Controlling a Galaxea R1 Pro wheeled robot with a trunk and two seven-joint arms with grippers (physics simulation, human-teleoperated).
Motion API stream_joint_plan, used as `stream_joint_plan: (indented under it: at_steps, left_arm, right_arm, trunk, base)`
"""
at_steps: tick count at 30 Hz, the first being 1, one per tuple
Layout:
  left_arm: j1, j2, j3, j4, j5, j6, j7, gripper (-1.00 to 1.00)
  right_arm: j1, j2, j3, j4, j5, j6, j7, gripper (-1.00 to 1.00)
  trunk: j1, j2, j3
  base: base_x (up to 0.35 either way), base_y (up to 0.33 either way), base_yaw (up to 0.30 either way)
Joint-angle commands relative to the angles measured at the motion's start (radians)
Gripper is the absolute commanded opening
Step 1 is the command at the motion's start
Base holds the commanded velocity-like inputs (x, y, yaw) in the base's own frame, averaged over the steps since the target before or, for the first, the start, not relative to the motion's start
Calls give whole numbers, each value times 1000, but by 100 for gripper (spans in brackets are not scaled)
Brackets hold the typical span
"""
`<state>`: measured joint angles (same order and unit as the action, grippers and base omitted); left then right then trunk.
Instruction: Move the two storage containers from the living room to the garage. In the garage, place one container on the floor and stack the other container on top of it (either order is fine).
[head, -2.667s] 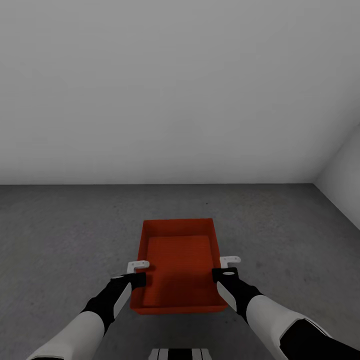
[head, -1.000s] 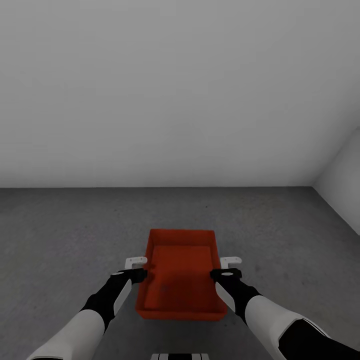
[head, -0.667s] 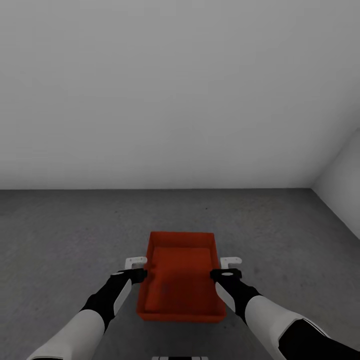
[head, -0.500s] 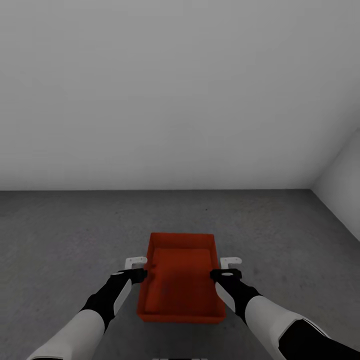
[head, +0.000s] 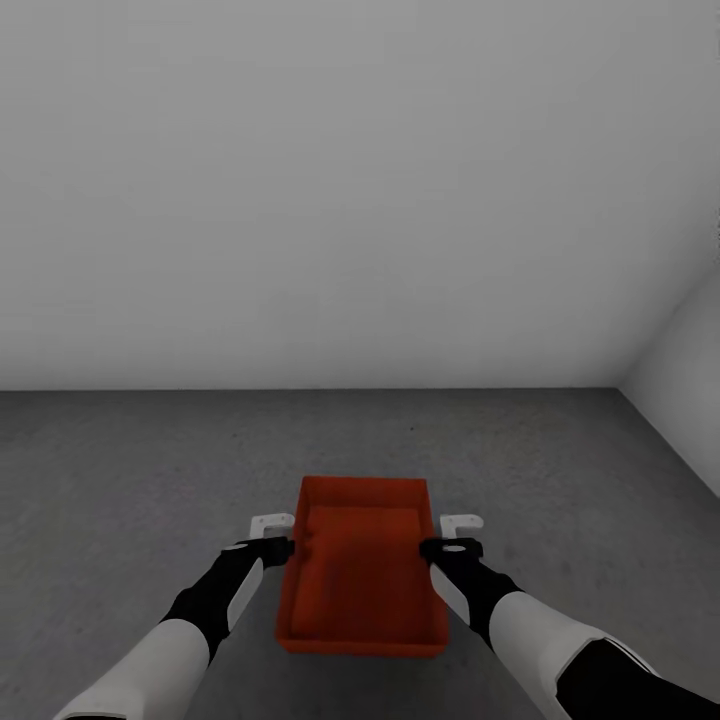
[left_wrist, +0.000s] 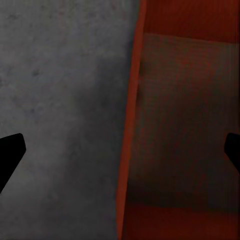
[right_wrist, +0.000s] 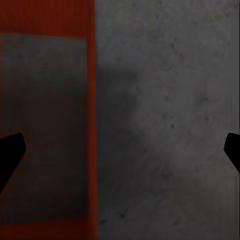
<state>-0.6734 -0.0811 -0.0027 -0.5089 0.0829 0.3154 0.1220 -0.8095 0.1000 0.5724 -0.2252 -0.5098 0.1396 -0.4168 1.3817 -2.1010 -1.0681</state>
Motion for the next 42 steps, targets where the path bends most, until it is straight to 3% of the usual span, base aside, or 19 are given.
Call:
stream_joint_plan:
  at_steps: [1, 33, 38, 42]
  left_arm:
    - [0, 0, 0, -2, 8, 5, 5, 100]
    - [0, 5, -2, 0, 18, 5, 2, 100]
    - [0, 14, 3, 63, 24, -1, -4, 100]
    - [0, 39, 6, 131, 25, -6, -6, 100]
  right_arm:
    - [0, 0, 9, -2, -4, 8, -7, 100]
    - [0, -5, 8, 7, -6, 6, -6, 100]
    - [1, -9, 6, 23, -6, 5, -8, 100]
    - [1, -11, 6, 45, -6, 5, -7, 100]
  trunk:
    - [-4, 7, 4]
    - [-127, 231, 154]
    - [-146, 266, 178]
    - [-161, 294, 196]
  base:
    - [0, 0, 0]
    - [0, 0, 0]
    - [0, 0, 0]
    - [0, 0, 0]
